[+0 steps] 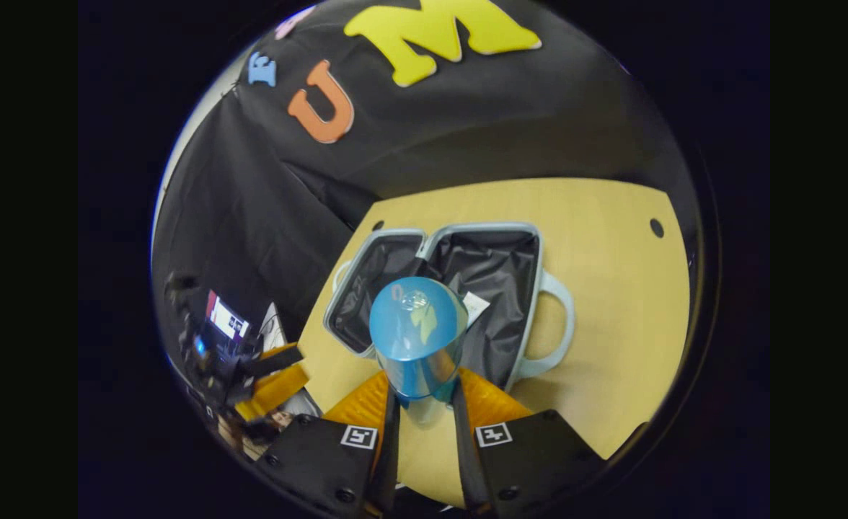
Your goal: First open the suitcase, pack the skin care products into it, and then close the suitcase.
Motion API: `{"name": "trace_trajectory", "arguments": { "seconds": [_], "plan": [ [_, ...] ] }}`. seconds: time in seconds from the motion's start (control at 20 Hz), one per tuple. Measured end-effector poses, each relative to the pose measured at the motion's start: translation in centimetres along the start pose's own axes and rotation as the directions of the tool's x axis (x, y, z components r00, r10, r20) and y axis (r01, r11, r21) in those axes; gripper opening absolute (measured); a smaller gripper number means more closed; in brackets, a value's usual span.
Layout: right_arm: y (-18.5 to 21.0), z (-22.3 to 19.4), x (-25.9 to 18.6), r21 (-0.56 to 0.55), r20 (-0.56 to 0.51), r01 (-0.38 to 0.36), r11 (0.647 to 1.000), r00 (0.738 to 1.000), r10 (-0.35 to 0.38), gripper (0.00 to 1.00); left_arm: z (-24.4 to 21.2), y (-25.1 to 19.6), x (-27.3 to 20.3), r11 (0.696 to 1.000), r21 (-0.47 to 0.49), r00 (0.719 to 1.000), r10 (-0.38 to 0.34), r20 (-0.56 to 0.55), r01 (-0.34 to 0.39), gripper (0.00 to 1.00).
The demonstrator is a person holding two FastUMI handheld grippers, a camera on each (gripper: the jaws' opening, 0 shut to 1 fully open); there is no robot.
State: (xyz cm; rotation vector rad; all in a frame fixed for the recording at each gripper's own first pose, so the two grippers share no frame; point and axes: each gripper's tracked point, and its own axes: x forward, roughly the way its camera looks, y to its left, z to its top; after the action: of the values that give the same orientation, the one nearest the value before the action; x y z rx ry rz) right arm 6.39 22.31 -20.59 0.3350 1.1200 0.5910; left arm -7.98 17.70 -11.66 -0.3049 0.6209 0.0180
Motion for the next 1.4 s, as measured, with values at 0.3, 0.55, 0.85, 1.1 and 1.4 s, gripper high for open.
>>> {"name": "trace_trajectory", "arguments": {
  "seconds": [0.3, 0.55, 0.85, 1.1, 1.4],
  "plan": [
    [-4.0, -1.7, 9.5, 0.283, -0.225, 0.178, 0.943, 0.968, -0.115, 0.33, -2.2, 5.2, -6.6, 0.995, -0.058, 0.994, 0.088, 0.071, -0.084, 0.96],
    [-6.6, -1.8, 13.7, 0.358, -0.284, 0.311, 0.880, 0.934, -0.215, 0.33, -4.5, 9.3, -8.6, 0.981, -0.098, 0.984, 0.173, 0.034, -0.169, 0.96],
    [-8.0, -1.6, 15.0, 0.402, -0.302, 0.394, 0.826, 0.909, -0.287, 0.36, -4.6, 10.1, -9.1, 0.976, -0.138, 0.983, 0.177, 0.040, -0.170, 0.96],
    [-7.6, -1.5, 14.9, 0.389, -0.293, 0.395, 0.832, 0.909, -0.295, 0.38, -4.5, 9.8, -8.3, 0.981, -0.121, 0.987, 0.156, 0.034, -0.151, 0.96],
    [-6.4, -0.7, 12.0, 0.367, -0.224, 0.347, 0.863, 0.934, -0.280, 0.51, -3.0, 9.3, -7.0, 0.986, -0.118, 0.991, 0.128, 0.048, -0.121, 0.96]
  ]
}}
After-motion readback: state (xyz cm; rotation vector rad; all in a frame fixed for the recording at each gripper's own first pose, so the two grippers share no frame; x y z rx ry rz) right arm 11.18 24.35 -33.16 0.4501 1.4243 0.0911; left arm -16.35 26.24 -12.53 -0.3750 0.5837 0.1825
